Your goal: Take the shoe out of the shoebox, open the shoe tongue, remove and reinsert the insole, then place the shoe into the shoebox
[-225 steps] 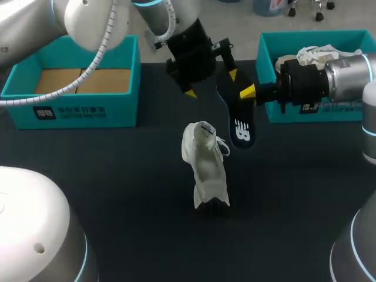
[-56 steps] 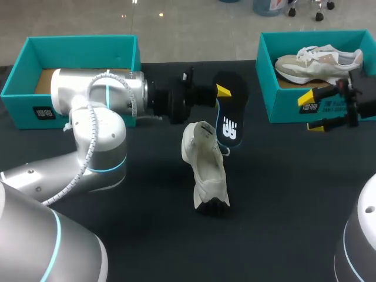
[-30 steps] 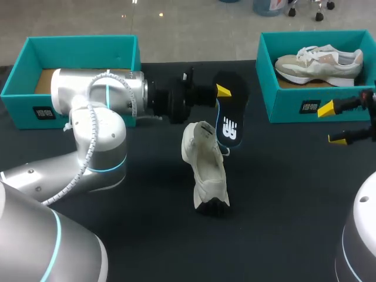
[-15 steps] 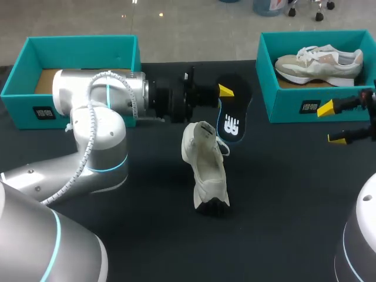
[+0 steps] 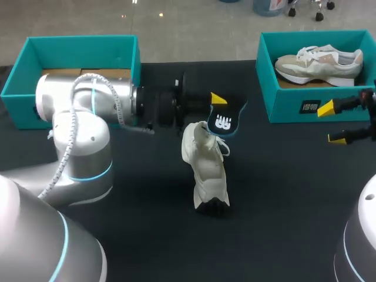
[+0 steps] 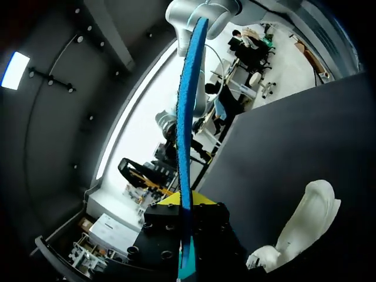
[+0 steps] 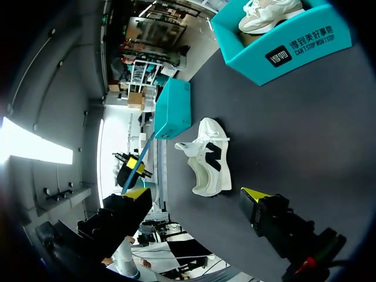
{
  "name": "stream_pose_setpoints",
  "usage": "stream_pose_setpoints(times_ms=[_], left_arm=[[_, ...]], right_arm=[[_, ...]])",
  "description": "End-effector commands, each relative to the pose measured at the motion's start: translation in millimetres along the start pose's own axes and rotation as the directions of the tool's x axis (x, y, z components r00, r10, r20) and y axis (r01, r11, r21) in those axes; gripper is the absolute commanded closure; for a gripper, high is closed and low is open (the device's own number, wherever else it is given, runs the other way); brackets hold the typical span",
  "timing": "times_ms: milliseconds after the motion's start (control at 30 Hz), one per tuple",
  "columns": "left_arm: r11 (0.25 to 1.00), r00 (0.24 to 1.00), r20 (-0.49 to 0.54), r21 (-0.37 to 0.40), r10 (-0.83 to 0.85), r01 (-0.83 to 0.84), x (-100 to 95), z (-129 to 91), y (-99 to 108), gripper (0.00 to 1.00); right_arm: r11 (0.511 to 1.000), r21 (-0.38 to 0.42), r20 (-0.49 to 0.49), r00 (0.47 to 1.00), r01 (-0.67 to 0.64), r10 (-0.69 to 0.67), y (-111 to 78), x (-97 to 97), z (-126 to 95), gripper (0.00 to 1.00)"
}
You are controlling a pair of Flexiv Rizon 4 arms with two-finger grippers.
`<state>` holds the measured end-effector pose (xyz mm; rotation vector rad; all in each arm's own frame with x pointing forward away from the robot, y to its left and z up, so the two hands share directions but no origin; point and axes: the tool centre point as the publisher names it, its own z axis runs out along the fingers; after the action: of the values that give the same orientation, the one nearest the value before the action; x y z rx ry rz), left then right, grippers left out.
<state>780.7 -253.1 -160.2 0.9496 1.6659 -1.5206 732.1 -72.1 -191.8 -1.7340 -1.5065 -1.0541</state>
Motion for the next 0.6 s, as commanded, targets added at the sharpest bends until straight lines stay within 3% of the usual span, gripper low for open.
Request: stream_pose_setpoints(times_ms=[33, 600], left_arm=[[0.999, 1.000, 0.003, -0.029, -0.025, 0.025, 16.7, -21, -15, 1.00], [0.987, 0.986, -0.034, -0.015, -0.163, 0.163, 51.2, -42, -51, 1.00]], right_arm=[[1.000, -0.001, 0.004, 1.000, -0.001, 0.001, -1.1, 0.2, 0, 0.00], [1.000, -0.001, 0.004, 1.000, -0.001, 0.001, -1.1, 0.2, 0, 0.00]])
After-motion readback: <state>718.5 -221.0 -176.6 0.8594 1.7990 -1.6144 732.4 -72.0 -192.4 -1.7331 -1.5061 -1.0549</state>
